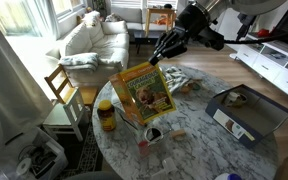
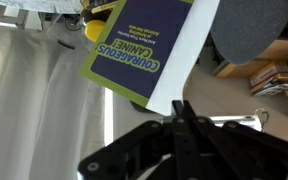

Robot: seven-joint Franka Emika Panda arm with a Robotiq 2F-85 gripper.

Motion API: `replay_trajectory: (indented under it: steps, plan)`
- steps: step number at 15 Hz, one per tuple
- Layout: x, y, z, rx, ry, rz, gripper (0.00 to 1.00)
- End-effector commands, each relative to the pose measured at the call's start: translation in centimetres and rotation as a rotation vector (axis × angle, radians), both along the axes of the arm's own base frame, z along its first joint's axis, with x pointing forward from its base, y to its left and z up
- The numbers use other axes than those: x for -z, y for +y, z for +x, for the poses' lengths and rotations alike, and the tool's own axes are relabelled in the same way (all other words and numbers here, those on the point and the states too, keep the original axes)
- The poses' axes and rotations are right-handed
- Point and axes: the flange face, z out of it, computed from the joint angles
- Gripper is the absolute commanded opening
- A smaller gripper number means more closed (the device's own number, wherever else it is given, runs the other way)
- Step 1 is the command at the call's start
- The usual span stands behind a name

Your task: Put the yellow book in the storage box

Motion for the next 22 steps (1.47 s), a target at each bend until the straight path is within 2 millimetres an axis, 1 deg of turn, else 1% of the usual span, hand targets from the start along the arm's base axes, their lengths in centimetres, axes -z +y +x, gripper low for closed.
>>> replay_trajectory:
  steps: [1,8,11,14,19,22]
  plan:
    - [0.5,-0.3,0.7,-0.006,-0.013,0.017,0.0]
    - [3.0,0.1,1.5,-0.007,0.004,0.005,0.0]
    - [4.0,1.2,1.7,-0.055,0.016,0.014,0.0]
    - [5.4,1.9,2.1,-0.076,0.011,0.002,0.0]
    - [6.7,2.7,3.7,-0.135,-0.027,0.015,0.0]
    - [7.3,3.2,5.1,-0.177,-0.064,0.025,0.0]
